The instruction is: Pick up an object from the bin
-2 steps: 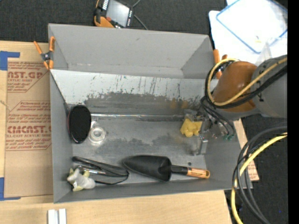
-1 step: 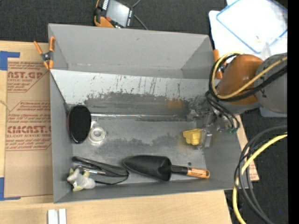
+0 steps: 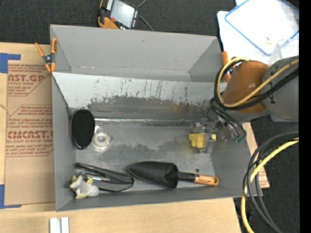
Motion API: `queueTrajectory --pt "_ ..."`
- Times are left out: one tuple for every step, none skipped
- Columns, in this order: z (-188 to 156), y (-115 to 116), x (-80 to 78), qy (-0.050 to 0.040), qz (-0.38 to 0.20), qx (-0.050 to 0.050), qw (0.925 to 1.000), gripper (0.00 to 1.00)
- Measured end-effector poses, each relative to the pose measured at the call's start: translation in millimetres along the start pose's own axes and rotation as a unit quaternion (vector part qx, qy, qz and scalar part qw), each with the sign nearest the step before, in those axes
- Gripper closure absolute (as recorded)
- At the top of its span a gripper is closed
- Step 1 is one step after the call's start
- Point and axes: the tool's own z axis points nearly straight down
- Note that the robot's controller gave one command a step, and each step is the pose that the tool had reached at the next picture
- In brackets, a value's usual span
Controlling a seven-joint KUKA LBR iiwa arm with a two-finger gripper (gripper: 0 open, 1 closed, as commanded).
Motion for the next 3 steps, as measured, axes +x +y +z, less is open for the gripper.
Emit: queueTrajectory --pt "0 0 0.0 0.0 0.0 0.0 1.0 1.0" --pt "-16 1 1.1 0.0022 0.0 -0.001 1.0 1.0" --pt "-49 0 -1.2 0.0001 0.0 0.0 1.0 1.0"
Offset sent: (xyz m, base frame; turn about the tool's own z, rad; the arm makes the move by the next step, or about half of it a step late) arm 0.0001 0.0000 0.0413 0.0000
